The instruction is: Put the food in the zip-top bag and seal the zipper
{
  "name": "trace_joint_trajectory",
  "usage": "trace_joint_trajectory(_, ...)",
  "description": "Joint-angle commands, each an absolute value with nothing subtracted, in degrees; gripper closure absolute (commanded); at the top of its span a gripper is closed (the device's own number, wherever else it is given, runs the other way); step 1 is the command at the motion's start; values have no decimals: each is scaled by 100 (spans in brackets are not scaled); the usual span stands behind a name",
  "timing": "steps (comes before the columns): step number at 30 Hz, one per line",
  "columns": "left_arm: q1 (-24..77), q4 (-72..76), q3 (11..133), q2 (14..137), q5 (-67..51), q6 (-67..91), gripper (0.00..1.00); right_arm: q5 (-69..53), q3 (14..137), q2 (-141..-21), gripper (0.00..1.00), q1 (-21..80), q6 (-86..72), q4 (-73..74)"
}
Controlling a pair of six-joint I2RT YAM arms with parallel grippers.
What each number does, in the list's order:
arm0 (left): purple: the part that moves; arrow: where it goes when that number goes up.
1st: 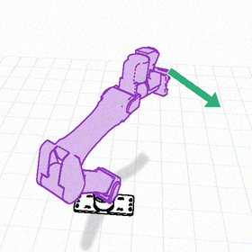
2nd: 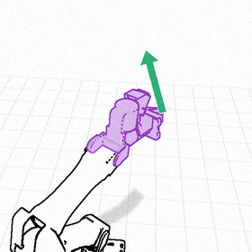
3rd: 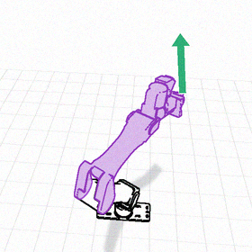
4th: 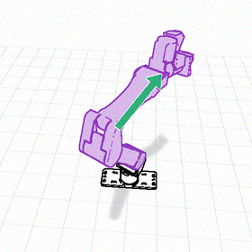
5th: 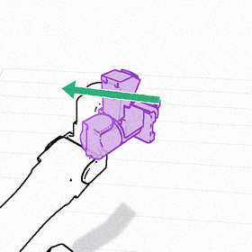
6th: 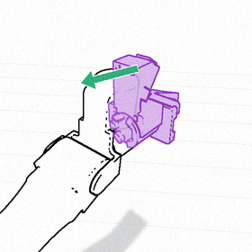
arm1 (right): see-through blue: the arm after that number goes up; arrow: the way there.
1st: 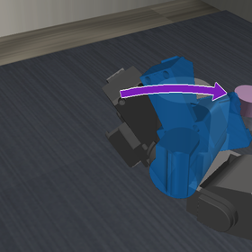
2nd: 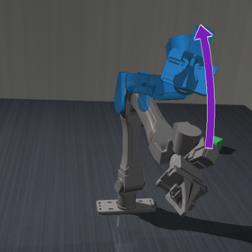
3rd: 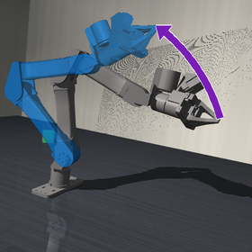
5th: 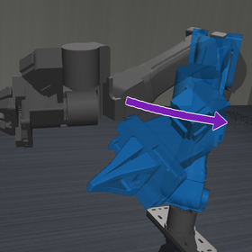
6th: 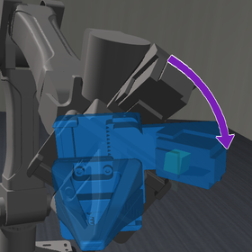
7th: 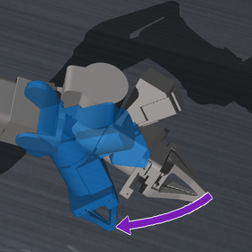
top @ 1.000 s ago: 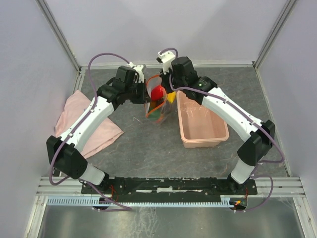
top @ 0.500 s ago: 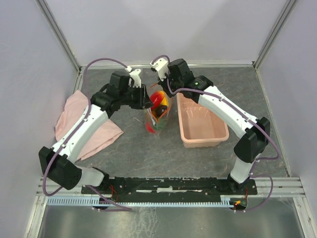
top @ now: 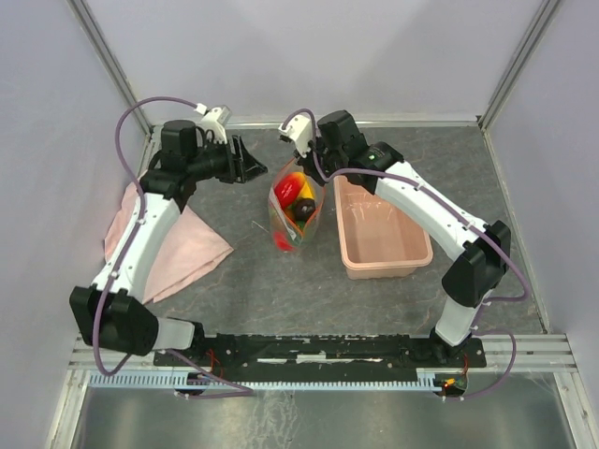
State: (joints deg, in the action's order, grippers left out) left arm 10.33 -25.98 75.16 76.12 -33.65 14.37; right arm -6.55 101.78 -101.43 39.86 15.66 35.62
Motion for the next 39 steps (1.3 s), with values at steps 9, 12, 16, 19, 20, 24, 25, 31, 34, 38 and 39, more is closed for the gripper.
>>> trace_joint_trajectory(9,963,-1626,8647,9239,-4133,-338,35,-1499,10673,-10083,97,3964,1930,3125)
trace_joint_trajectory(12,960,-1714,8830,9488,-4630,-731,34,-1561,10674,-10109,97,3966,1888,3139)
trace_joint_trajectory(16,999,-2046,8946,9703,-5281,-1022,33,-1540,10673,-10169,96,3966,1892,3169)
trace_joint_trajectory(19,1173,-2168,8773,9615,-5460,-1141,33,-1515,10833,-10311,95,3965,1874,3223)
trace_joint_trajectory(20,1241,-2249,8710,9559,-5466,-1195,33,-1508,10908,-10375,95,3964,1865,3270)
trace_joint_trajectory(24,1351,-2375,8361,9279,-5518,-1254,37,-1490,11158,-10573,94,3970,1872,3468)
trace_joint_trajectory(25,1346,-2395,8308,9211,-5520,-1231,38,-1500,11164,-10593,94,3965,1875,3473)
trace_joint_trajectory(31,1337,-2309,8146,8839,-4065,-584,43,-1471,11114,-10574,93,3965,1930,3518)
trace_joint_trajectory(34,1307,-2389,8206,8654,-3307,-156,43,-1447,10994,-10499,93,3969,1974,3508)
trace_joint_trajectory(38,1301,-2685,8355,8430,-2715,600,38,-1394,10928,-10460,93,3964,1984,3532)
trace_joint_trajectory(39,1305,-2768,8373,8384,-2614,849,38,-1385,10925,-10452,93,3968,1951,3525)
